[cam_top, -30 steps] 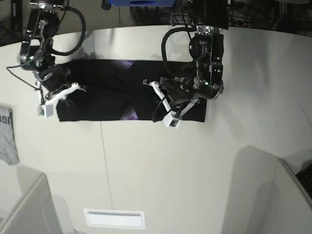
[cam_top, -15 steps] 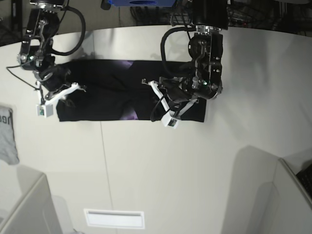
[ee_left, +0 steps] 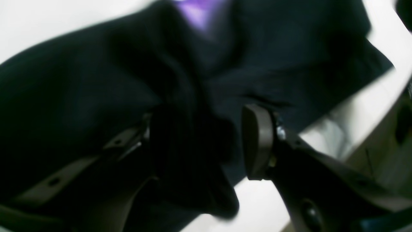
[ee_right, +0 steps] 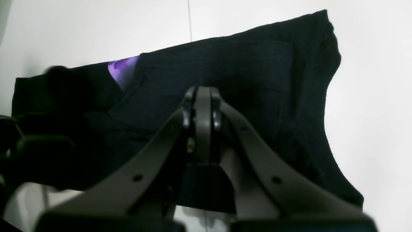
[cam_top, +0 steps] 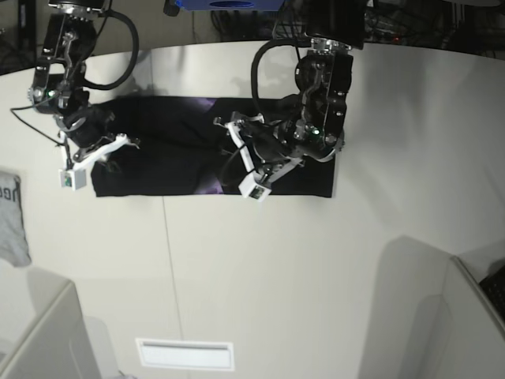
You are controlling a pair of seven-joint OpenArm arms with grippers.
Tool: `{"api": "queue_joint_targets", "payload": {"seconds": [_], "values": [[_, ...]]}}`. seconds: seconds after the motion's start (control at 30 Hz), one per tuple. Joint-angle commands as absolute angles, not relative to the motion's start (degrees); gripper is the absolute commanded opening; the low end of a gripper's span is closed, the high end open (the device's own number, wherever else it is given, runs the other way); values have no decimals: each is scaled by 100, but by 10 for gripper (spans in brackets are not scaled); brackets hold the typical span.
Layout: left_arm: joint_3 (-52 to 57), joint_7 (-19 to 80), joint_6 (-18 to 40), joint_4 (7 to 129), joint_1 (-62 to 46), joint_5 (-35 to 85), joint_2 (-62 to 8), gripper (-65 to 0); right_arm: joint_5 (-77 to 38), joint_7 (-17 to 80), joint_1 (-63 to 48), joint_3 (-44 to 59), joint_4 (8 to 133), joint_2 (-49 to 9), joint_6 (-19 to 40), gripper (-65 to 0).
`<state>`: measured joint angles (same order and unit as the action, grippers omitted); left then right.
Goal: Fold the T-shirt properly
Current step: 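Move the left gripper inward along the strip and grasp its middle, then release the strip and move the left gripper back to its end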
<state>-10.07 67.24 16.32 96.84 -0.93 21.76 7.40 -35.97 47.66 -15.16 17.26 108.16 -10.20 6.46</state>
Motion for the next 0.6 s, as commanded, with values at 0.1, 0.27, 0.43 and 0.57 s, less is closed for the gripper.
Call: {"api": "queue_joint_targets", "payload": {"seconds": [0.1, 0.27, 0.43, 0.57], "values": [[-1499, 6624, 1657, 9719, 48, 2281, 787, -299, -3653, 4655, -1481, 1754, 10932, -1068, 681, -650], [-1473, 6651, 1657, 9921, 84, 2281, 769, -311, -3662, 4655, -1464, 1780, 10932, -1068, 681, -650], [110, 6659, 1666, 10897, -576, 2281, 277, -599, -3670, 4708, -1323, 2413, 10932, -716, 681, -650], [1552, 6651, 1684, 11073, -892, 2281, -224, -650, -3670, 5402, -875, 2888, 10905, -637, 690, -554]]}}
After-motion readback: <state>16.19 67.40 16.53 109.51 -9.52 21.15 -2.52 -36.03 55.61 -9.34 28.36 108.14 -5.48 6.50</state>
